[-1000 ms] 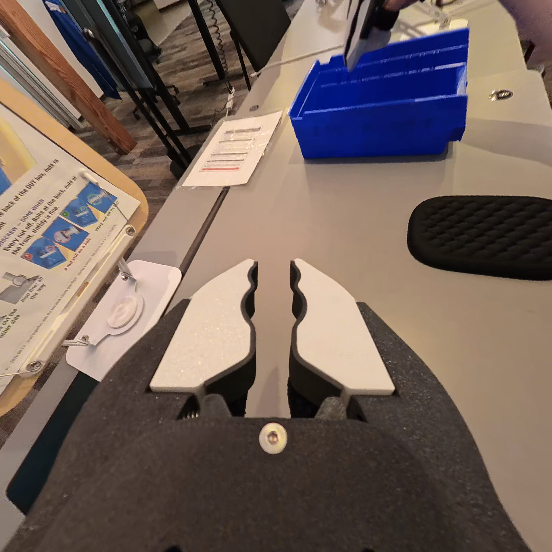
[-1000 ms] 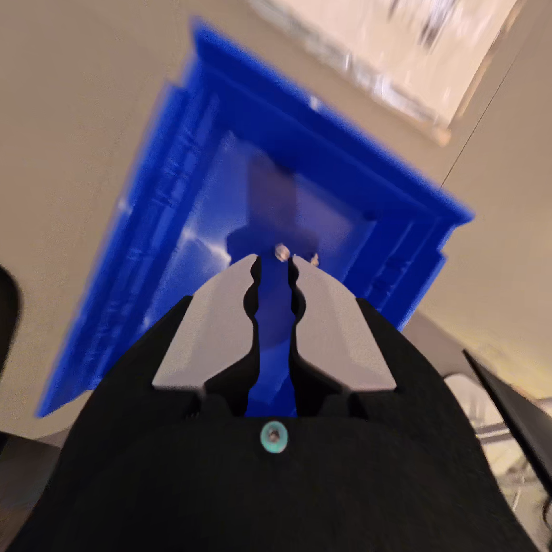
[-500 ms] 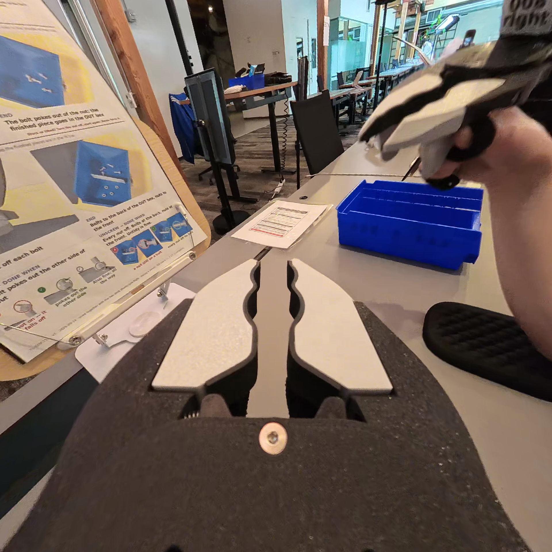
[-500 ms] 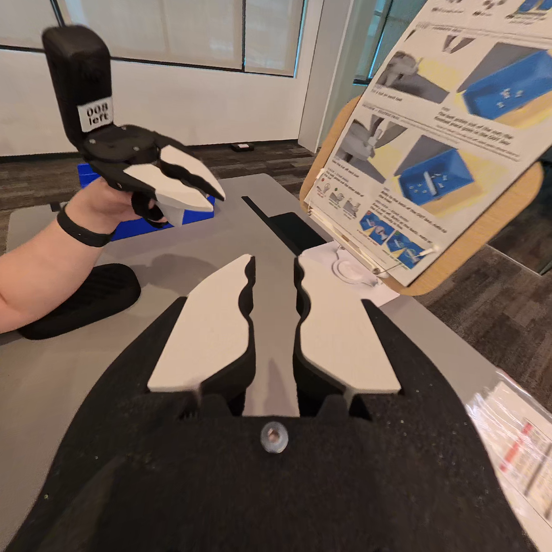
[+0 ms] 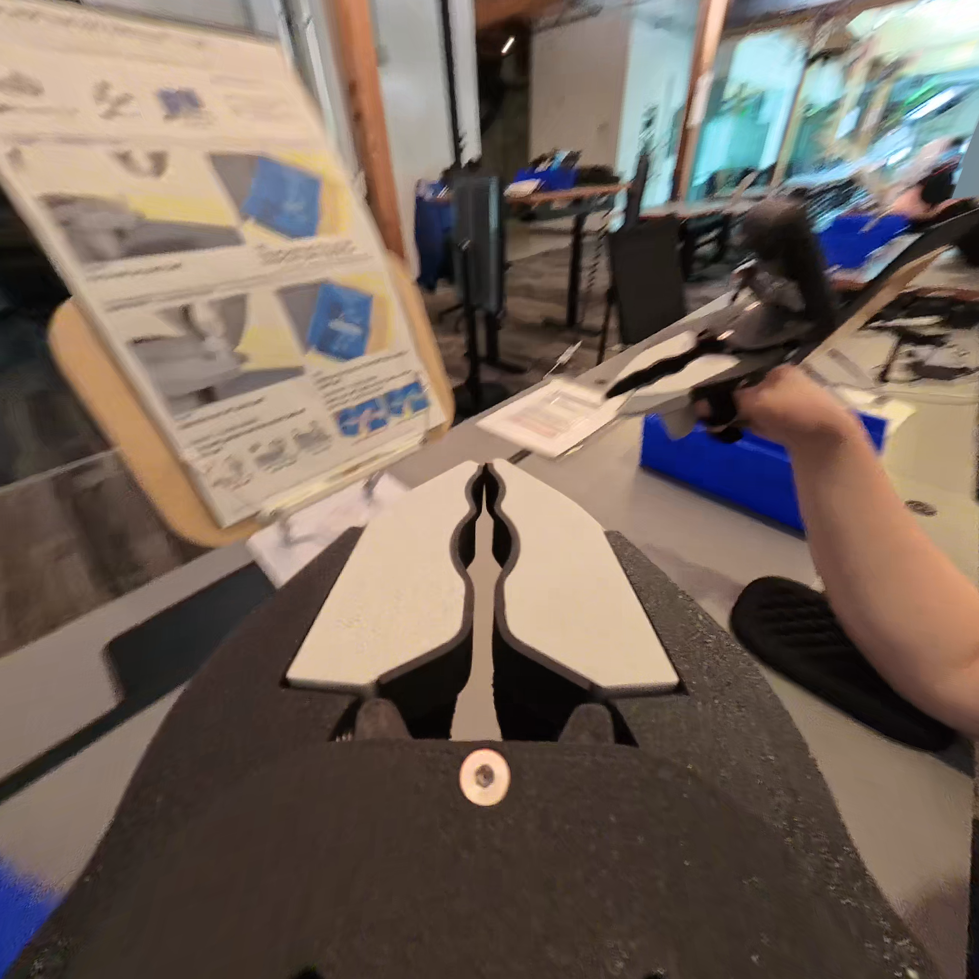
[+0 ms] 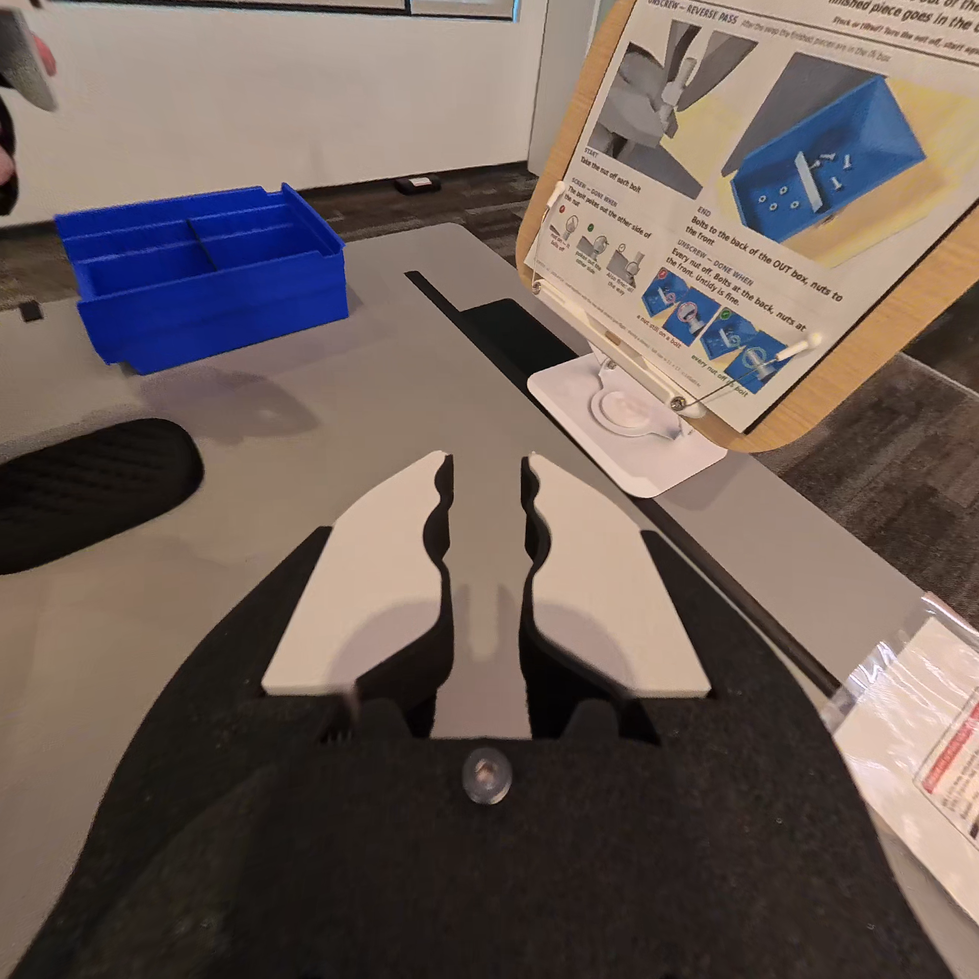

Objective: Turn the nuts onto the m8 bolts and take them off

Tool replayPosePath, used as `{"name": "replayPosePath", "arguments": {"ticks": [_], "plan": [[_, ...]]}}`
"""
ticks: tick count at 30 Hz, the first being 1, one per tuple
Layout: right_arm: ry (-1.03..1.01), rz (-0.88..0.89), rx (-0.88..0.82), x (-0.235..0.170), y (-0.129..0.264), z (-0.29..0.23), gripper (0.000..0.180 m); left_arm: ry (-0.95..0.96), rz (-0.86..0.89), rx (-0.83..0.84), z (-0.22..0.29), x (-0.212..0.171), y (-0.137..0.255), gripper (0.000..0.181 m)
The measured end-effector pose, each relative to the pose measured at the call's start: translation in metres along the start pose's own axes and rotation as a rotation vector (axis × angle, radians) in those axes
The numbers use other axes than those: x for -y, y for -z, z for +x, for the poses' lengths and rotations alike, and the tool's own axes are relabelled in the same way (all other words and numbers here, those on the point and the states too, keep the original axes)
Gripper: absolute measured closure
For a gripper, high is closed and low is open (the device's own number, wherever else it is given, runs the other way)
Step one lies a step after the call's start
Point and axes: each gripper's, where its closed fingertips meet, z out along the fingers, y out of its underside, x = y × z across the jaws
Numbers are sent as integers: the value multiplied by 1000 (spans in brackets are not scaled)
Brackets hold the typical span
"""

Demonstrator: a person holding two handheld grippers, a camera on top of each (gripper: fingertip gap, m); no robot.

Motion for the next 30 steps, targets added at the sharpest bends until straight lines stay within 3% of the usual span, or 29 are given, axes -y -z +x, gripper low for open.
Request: {"name": "replayPosePath", "arguments": {"ticks": [6, 10, 14, 24, 30], "plan": [[-33, 35, 4, 0, 11, 7, 157, 12, -390, 438, -120, -72, 105, 181], [-43, 61, 14, 4, 15, 7, 158, 202, -670, 469, -156, -150, 179, 176], [-47, 53, 10, 2, 11, 8, 159, 214, -786, 560, -186, -201, 230, 176], [-8, 23, 3, 1, -13, 5, 161, 284, -917, 433, -192, -270, 257, 172], [-11, -22, 19, -7, -28, 2, 161, -66, -1094, 225, -198, -308, 242, 146]]}}
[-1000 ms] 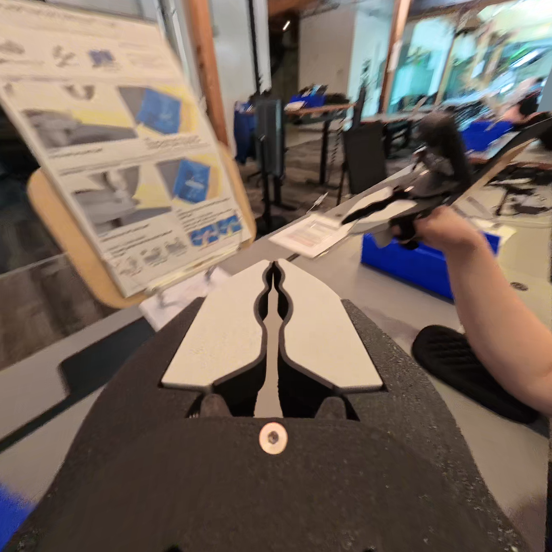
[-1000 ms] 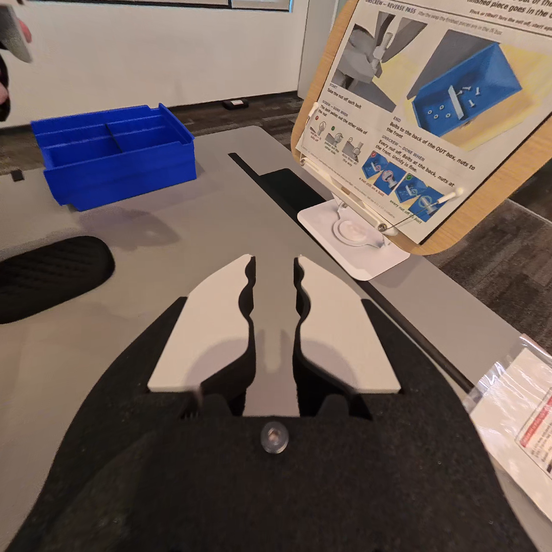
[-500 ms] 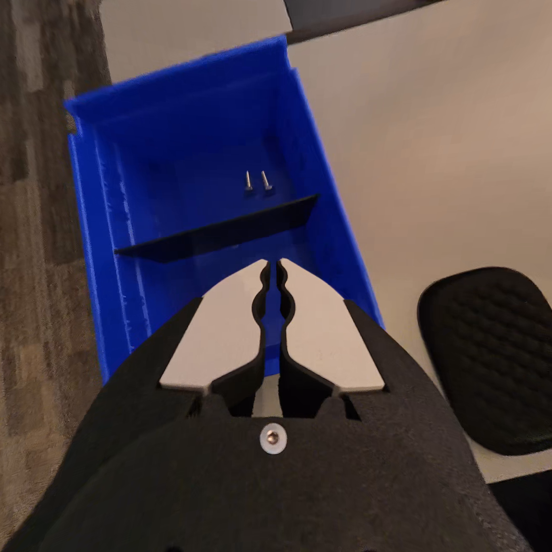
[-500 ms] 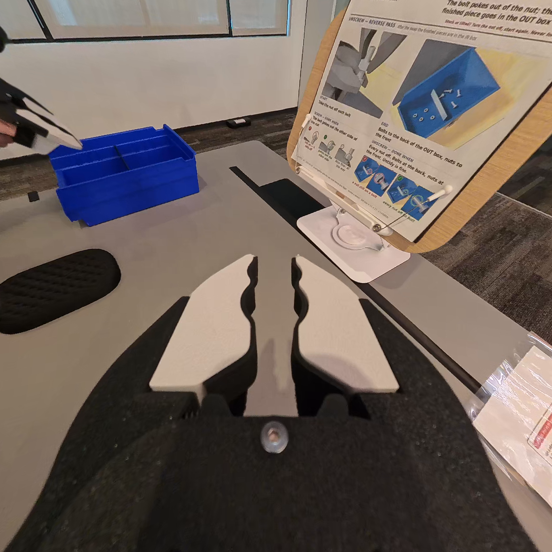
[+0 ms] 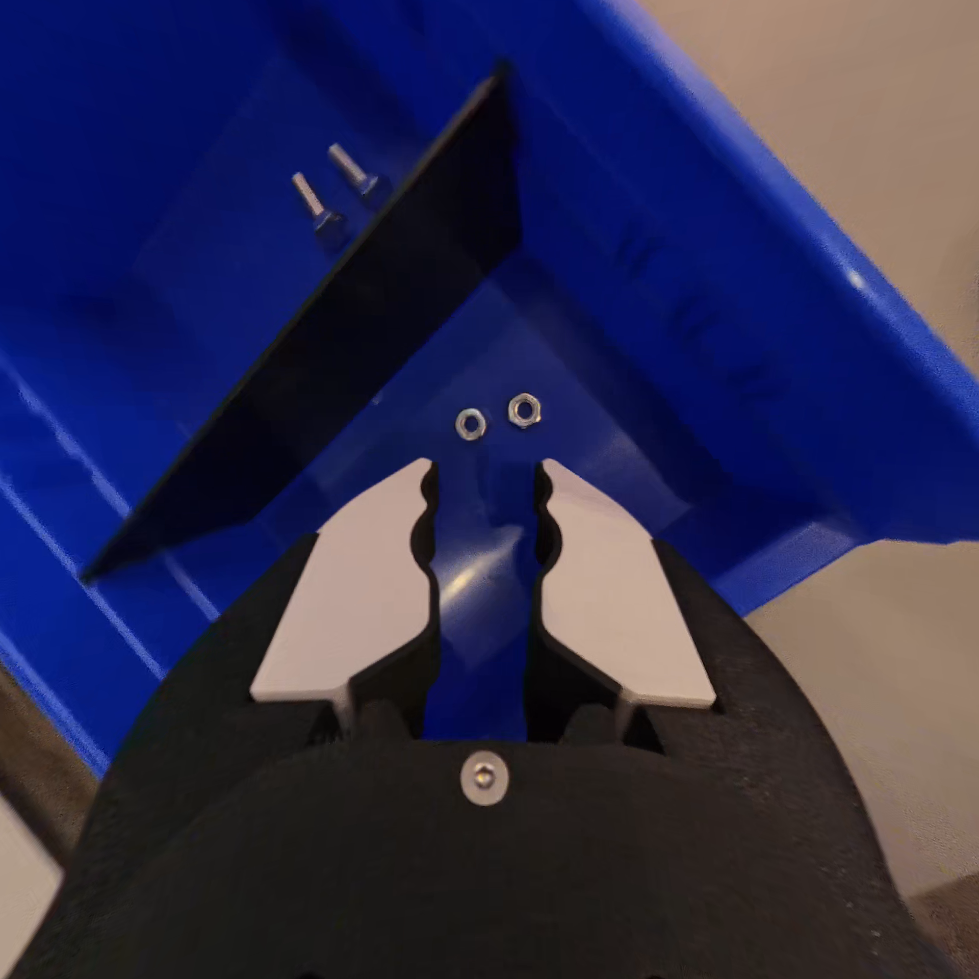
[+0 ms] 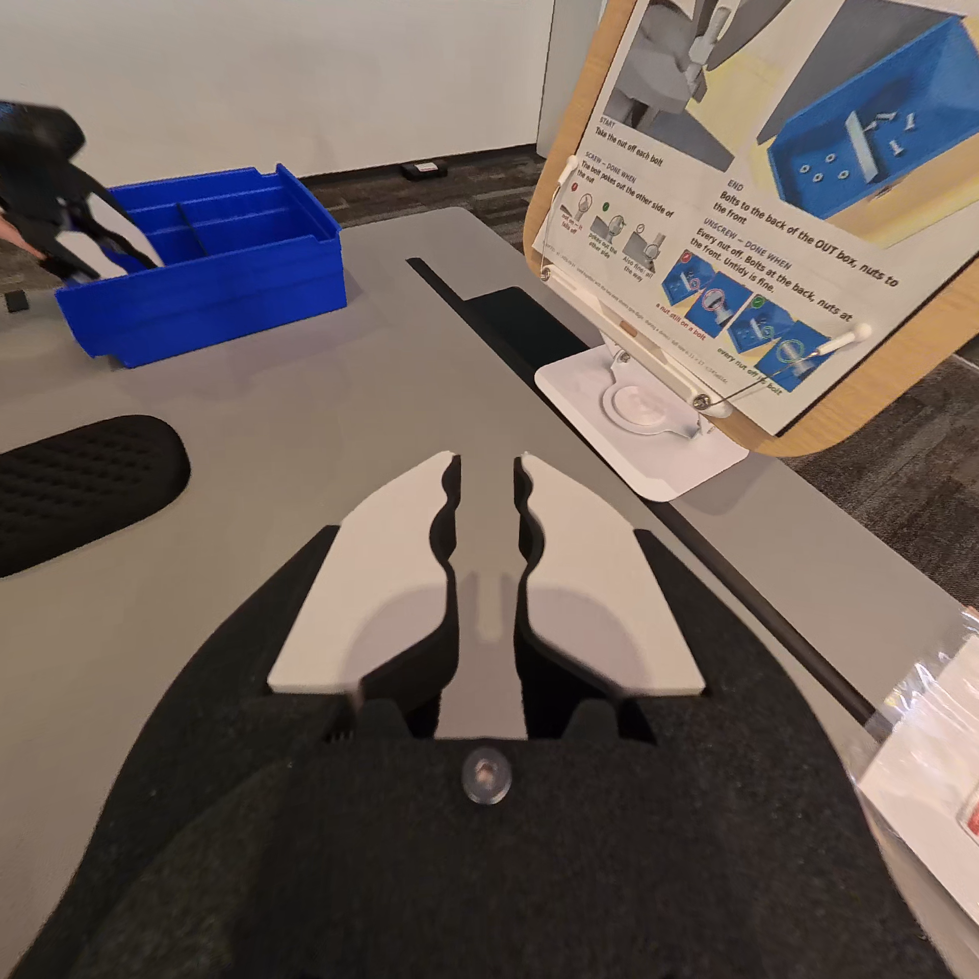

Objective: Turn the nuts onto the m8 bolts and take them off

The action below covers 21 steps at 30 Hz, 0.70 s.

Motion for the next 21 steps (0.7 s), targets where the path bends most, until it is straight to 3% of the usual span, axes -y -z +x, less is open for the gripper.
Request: {"name": "replayPosePath", "arguments": {"ticks": [3, 13, 21], "plan": [[-11, -14, 24, -4, -6, -3, 161, -164, -39, 5, -2, 1, -12, 146], [-2, -45, 50, -10, -10, -5, 161, -282, -122, -209, -3, -2, -20, 157], [-7, -67, 52, -16, -10, -4, 161, -376, -124, -211, -2, 4, -27, 153]]}}
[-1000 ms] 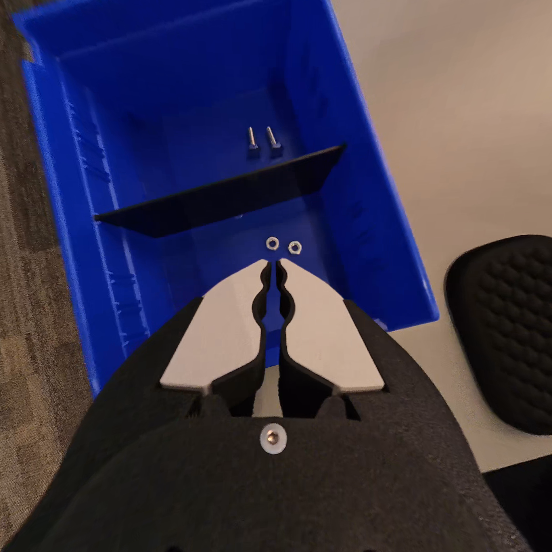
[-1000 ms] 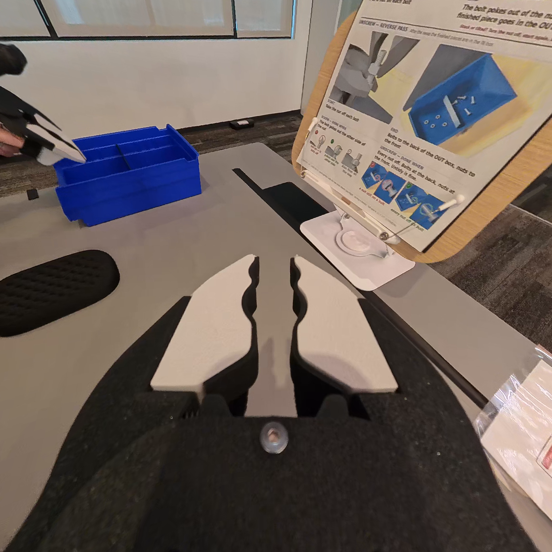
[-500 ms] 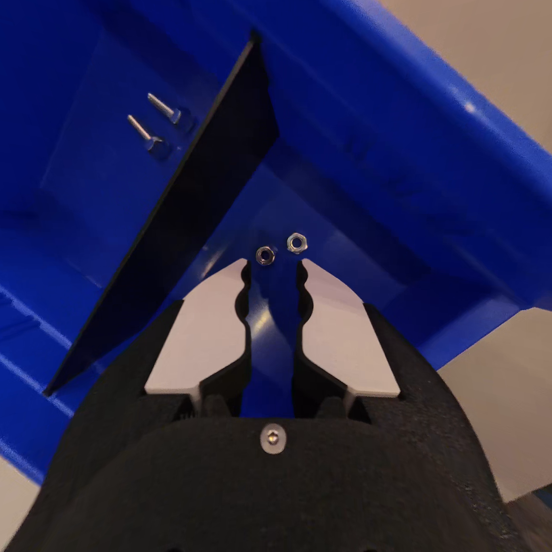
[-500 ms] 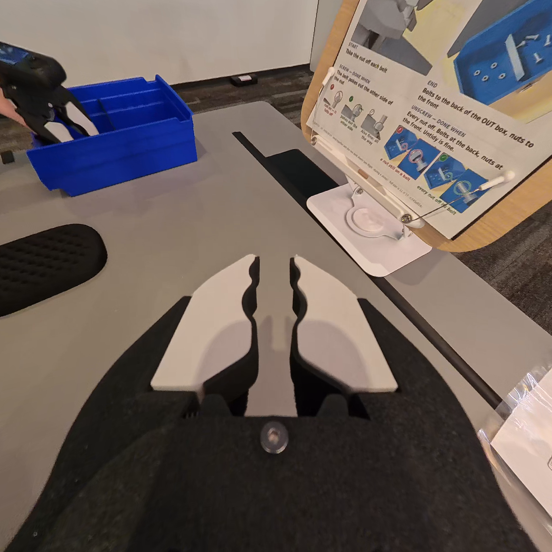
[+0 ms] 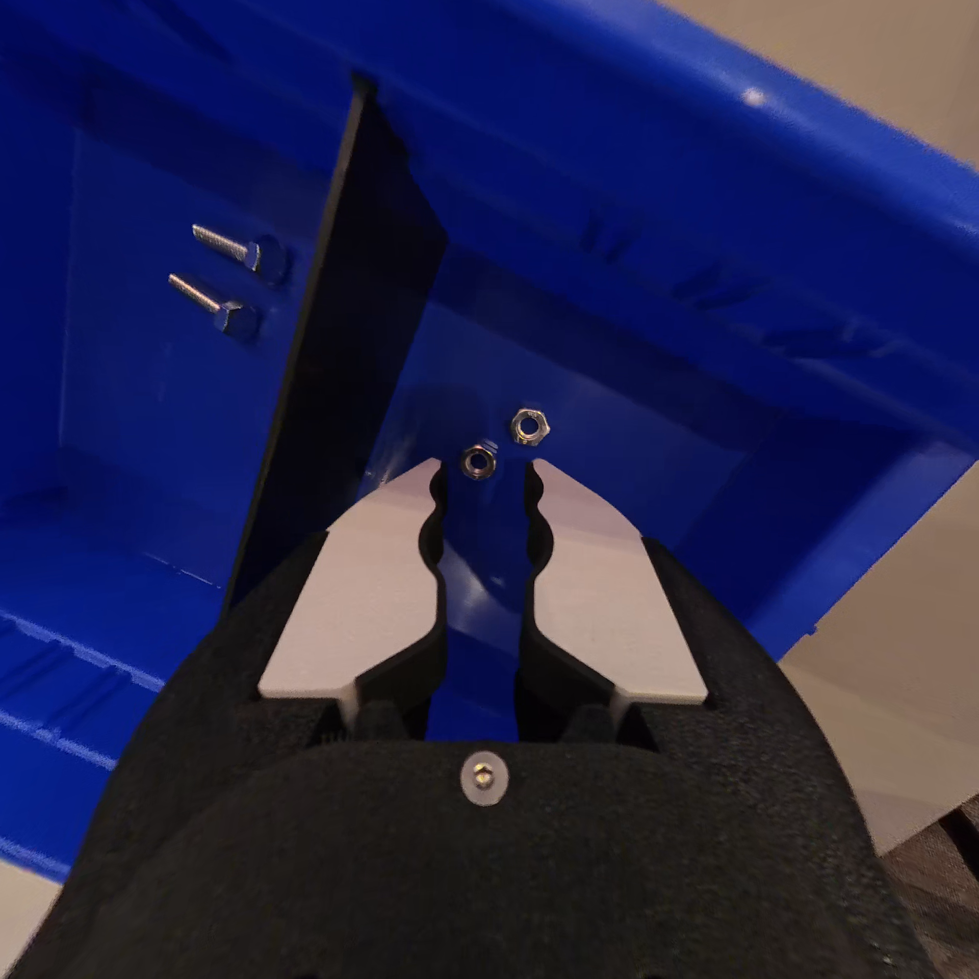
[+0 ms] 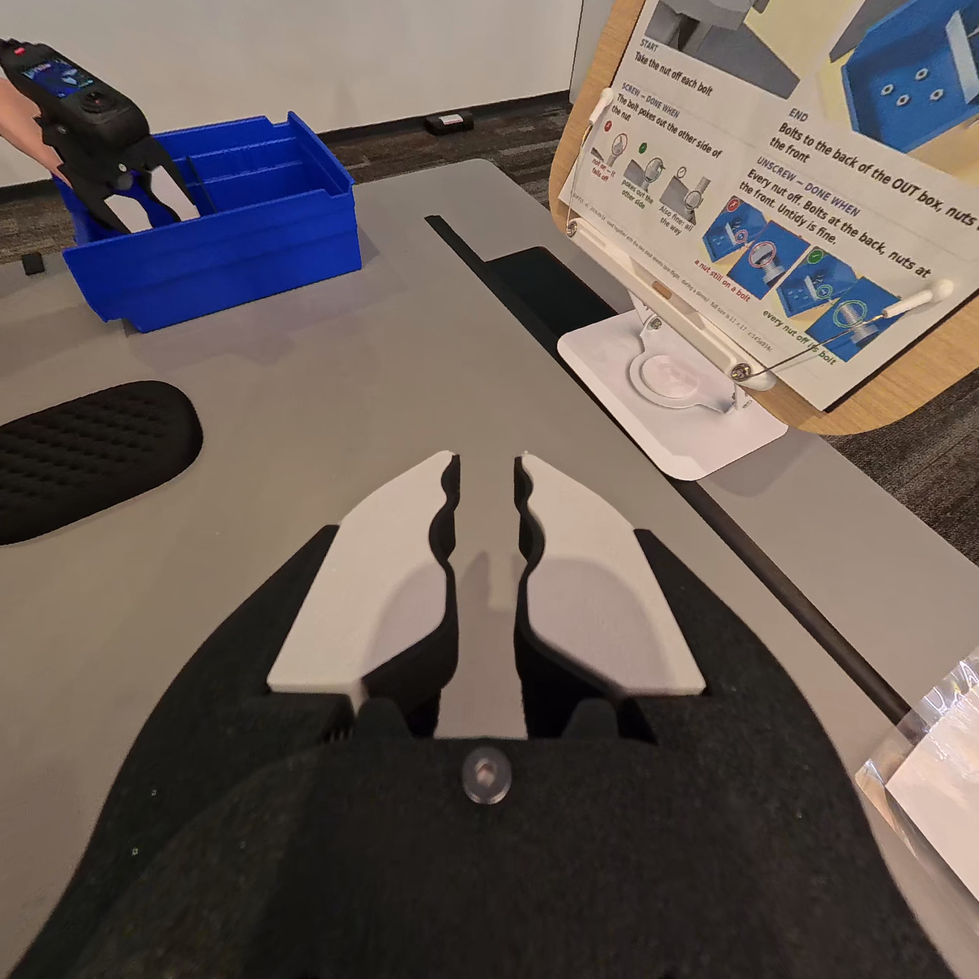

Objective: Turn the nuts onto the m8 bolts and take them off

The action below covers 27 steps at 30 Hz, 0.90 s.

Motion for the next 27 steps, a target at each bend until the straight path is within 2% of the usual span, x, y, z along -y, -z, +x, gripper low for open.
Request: {"name": "replayPosePath", "arguments": {"ticks": [16, 27], "plan": [[13, -63, 4, -10, -11, -1, 161, 45, 24, -43, -5, -8, -14, 155], [19, -106, 11, -18, -14, -2, 161, 8, -8, -57, -4, -7, -15, 157]]}}
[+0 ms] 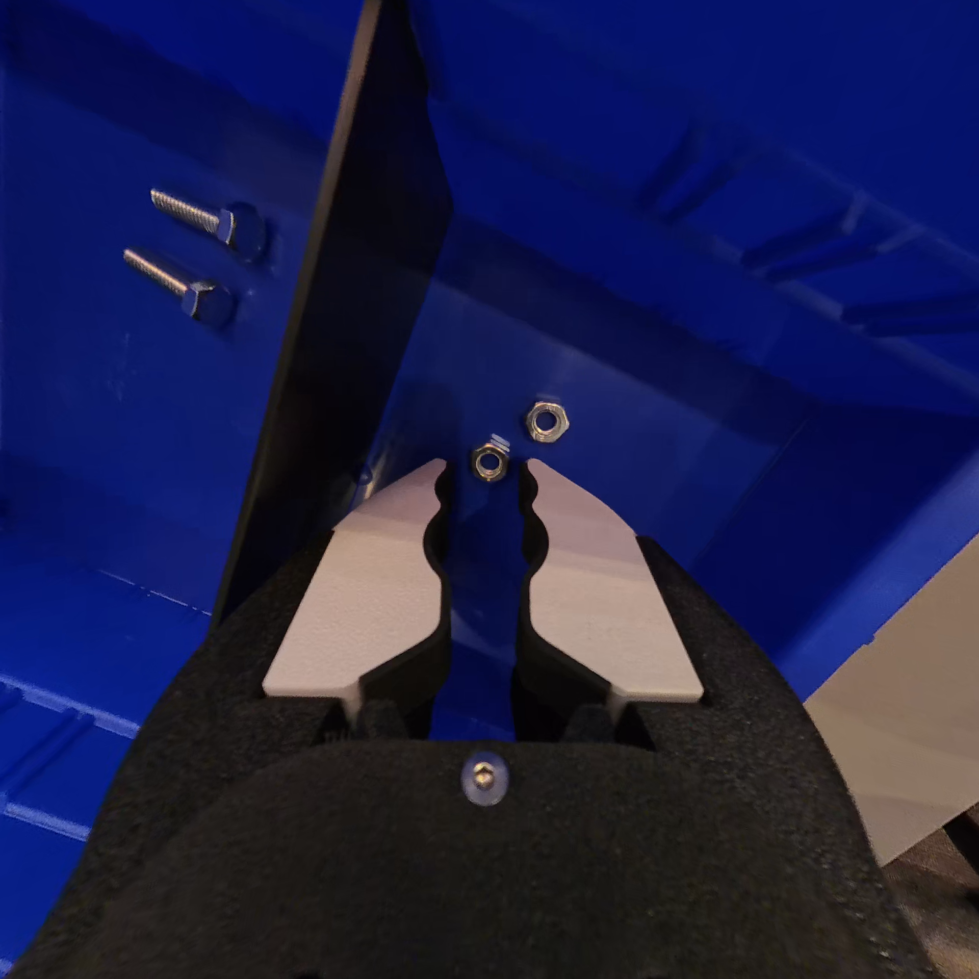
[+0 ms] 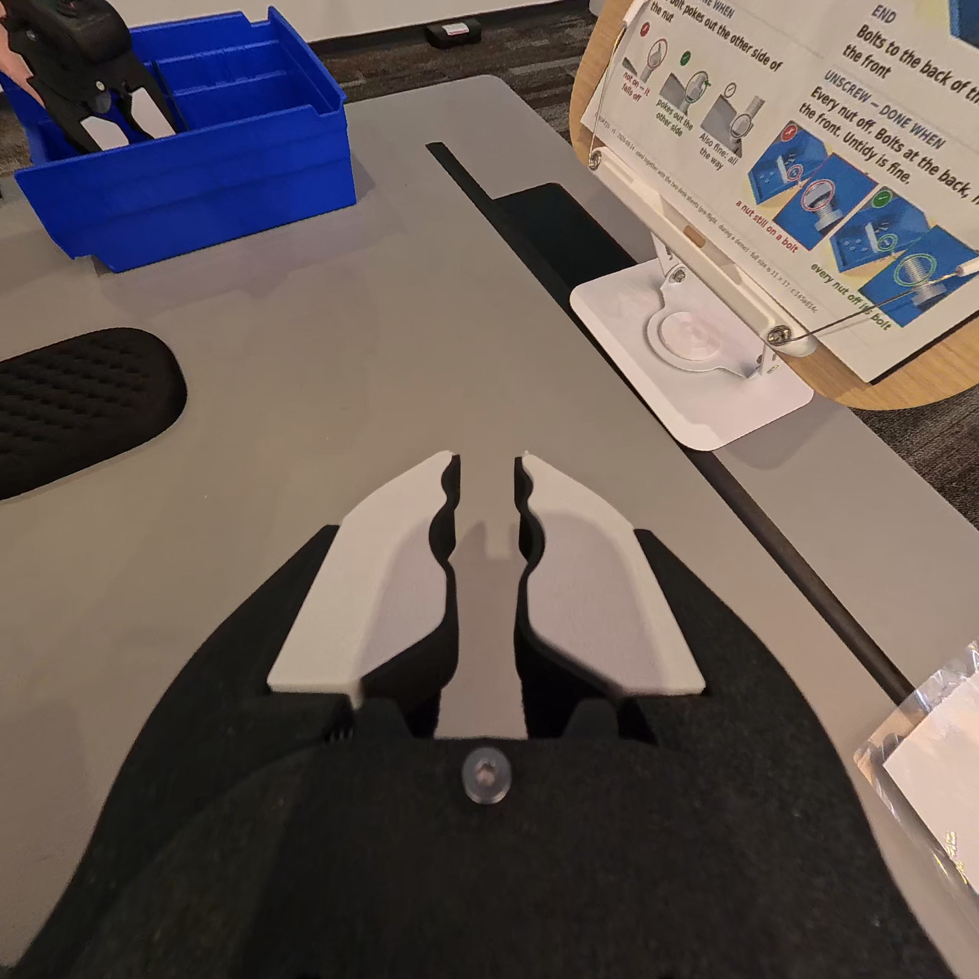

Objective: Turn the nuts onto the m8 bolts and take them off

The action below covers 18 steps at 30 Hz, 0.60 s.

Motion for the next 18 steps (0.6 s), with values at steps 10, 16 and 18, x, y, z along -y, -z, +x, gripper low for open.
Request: {"name": "replayPosePath", "arguments": {"ticks": [10, 16, 18], "plan": [[10, -43, 14, -7, -5, -3, 161, 19, 28, -37, 4, 4, -1, 165], [16, -58, 22, -9, -8, -5, 161, 39, 37, -42, 5, 3, -1, 166], [18, -58, 26, -9, -8, -5, 161, 52, 42, -35, 4, 3, -1, 166]]}}
